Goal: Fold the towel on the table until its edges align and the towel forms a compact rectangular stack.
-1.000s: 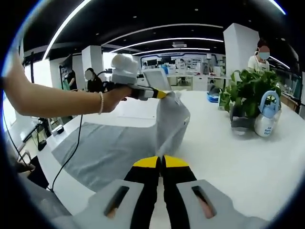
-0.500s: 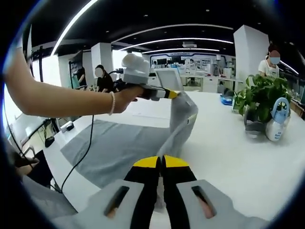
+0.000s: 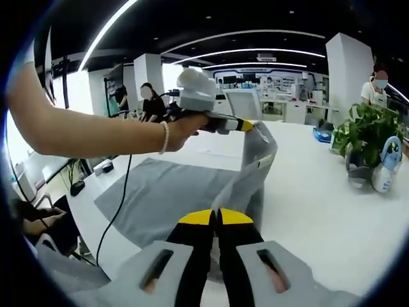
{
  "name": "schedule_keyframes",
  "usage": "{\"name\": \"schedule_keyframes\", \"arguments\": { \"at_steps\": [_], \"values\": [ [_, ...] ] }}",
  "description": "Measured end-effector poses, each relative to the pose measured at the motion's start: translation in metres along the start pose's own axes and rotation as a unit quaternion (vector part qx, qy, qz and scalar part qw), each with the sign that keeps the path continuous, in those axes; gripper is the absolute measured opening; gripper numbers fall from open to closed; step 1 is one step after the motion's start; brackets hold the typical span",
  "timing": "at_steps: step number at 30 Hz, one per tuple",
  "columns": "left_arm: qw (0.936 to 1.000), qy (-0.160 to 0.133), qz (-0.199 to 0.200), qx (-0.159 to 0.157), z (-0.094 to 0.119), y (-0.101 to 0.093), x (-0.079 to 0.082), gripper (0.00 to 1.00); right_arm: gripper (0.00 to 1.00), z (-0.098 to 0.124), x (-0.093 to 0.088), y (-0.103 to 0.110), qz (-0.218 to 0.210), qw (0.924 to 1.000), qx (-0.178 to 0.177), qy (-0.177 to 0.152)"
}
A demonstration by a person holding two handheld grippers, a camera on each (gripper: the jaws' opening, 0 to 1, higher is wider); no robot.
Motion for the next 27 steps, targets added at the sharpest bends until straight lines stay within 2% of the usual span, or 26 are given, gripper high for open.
{"name": "schedule_keyframes", "arguments": {
  "at_steps": [7, 17, 27],
  "values": [
    [1.0, -0.002, 0.005, 0.006, 0.027, 0.016, -0.009, 0.02, 0.0, -0.004, 0.002, 0.03, -0.001, 0.9999, 0.012, 0.001],
    [0.9999, -0.001, 0.007, 0.009, 0.058, 0.028, -0.022, 0.02, 0.0, -0.003, 0.006, 0.072, -0.01, 0.9998, 0.018, -0.001],
    [0.9999, -0.006, 0.003, 0.014, 0.089, 0.038, -0.024, 0.02, 0.0, -0.006, 0.008, 0.1, 0.001, 0.9997, 0.023, -0.002]
  ]
}}
Point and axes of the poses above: the point that each gripper's makers call its tool centre point, and the gripper's own axes: z roughly backward along the fingers, y roughly to its left, x roughly out of its top, the point moved 6 cm from there along z, roughly backward along the fingers, and after that the axes turned 13 degrees about -x, right-handed, at the moved point
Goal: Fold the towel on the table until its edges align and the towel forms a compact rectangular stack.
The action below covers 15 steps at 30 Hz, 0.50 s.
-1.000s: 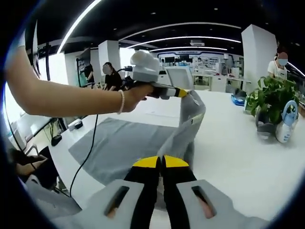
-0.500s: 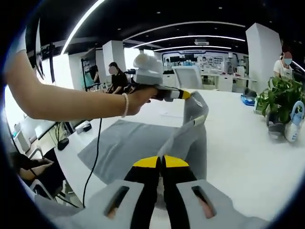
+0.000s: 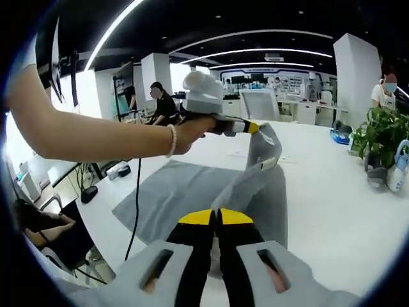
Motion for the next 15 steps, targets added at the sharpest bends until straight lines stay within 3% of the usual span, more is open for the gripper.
{"name": "schedule_keyframes", "arguments": {
  "at_steps": [15],
  "values": [
    [0.9998, -0.002, -0.012, 0.016, 0.036, 0.018, -0.006, 0.02, 0.0, -0.006, 0.007, 0.043, 0.009, 0.9996, 0.026, -0.007]
  ]
}}
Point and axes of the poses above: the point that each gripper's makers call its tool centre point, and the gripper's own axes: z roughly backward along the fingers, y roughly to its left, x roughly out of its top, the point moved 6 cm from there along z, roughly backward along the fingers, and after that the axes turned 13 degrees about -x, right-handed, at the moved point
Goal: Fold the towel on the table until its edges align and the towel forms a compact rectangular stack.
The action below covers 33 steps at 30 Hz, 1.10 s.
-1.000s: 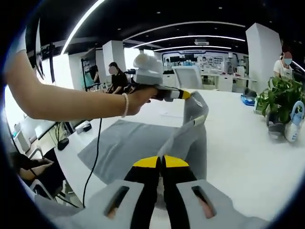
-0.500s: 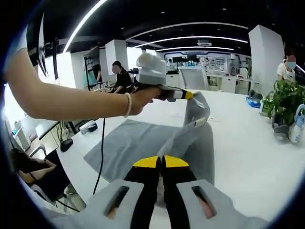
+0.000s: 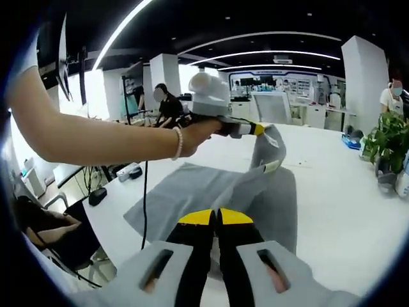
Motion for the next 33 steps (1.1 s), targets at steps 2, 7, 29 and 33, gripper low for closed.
{"name": "schedule_keyframes", "arguments": {
  "at_steps": [2, 7, 29, 33],
  "values": [
    [1.0, 0.0, 0.0, 0.0, 0.002, 0.003, -0.001, 0.02, 0.0, -0.001, 0.001, 0.003, 0.001, 1.0, 0.001, 0.0],
    [1.0, -0.003, 0.001, 0.003, 0.012, 0.009, -0.003, 0.02, 0.0, -0.002, 0.005, 0.013, 0.005, 1.0, 0.006, -0.002],
    [0.9989, 0.003, 0.025, 0.038, 0.07, 0.053, -0.026, 0.02, 0.0, -0.021, 0.014, 0.072, 0.03, 0.9982, 0.051, -0.01],
    [0.9986, 0.0, 0.029, 0.044, 0.079, 0.06, -0.03, 0.02, 0.0, -0.025, 0.018, 0.081, 0.039, 0.9973, 0.06, -0.013]
  ]
}}
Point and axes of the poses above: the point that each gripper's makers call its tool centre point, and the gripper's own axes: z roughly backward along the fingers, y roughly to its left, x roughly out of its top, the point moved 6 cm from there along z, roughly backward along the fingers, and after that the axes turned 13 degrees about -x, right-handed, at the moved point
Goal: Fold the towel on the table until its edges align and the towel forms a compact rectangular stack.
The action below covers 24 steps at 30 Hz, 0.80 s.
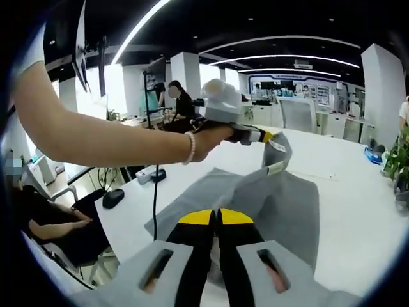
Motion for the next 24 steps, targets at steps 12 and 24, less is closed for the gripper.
{"name": "schedule_keyframes", "arguments": {
  "at_steps": [12, 24],
  "values": [
    [0.9999, 0.0, 0.001, 0.011, 0.018, 0.015, -0.007, 0.02, 0.0, -0.015, 0.006, 0.023, 0.008, 0.9996, 0.027, -0.004],
    [0.9998, 0.004, 0.005, 0.02, 0.035, 0.031, -0.022, 0.02, 0.0, -0.029, 0.002, 0.047, 0.025, 0.9973, 0.069, -0.001]
  ]
}}
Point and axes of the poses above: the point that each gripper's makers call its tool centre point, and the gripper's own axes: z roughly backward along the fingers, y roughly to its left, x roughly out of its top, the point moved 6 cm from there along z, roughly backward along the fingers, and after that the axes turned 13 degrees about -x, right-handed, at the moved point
